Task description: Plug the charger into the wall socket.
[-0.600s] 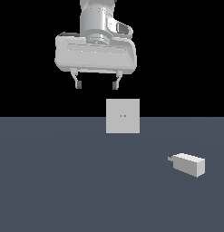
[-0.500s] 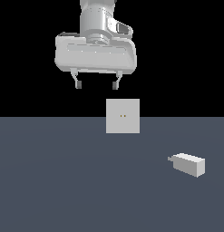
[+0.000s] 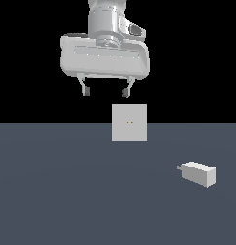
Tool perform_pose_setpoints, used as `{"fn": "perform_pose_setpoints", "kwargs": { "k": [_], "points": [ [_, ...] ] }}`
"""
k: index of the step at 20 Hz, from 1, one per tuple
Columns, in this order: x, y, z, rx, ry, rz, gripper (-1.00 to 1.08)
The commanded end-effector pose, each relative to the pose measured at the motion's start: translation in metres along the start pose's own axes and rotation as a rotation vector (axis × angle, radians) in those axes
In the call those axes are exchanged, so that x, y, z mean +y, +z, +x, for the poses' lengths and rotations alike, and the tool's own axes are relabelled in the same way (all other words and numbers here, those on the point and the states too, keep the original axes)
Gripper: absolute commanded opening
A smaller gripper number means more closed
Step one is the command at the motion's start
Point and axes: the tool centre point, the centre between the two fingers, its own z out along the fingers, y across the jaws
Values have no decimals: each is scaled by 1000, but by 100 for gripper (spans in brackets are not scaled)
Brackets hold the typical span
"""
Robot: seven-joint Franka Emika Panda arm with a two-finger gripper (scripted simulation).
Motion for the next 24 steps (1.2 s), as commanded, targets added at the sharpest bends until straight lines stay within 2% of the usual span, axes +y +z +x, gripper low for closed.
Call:
{"fn": "perform_pose_setpoints", "kwargs": {
  "k": [1,24],
  "points": [
    [6,4,-7,8,-17,1,100],
    [94,63,-79,115,-250,22,100]
  ]
}}
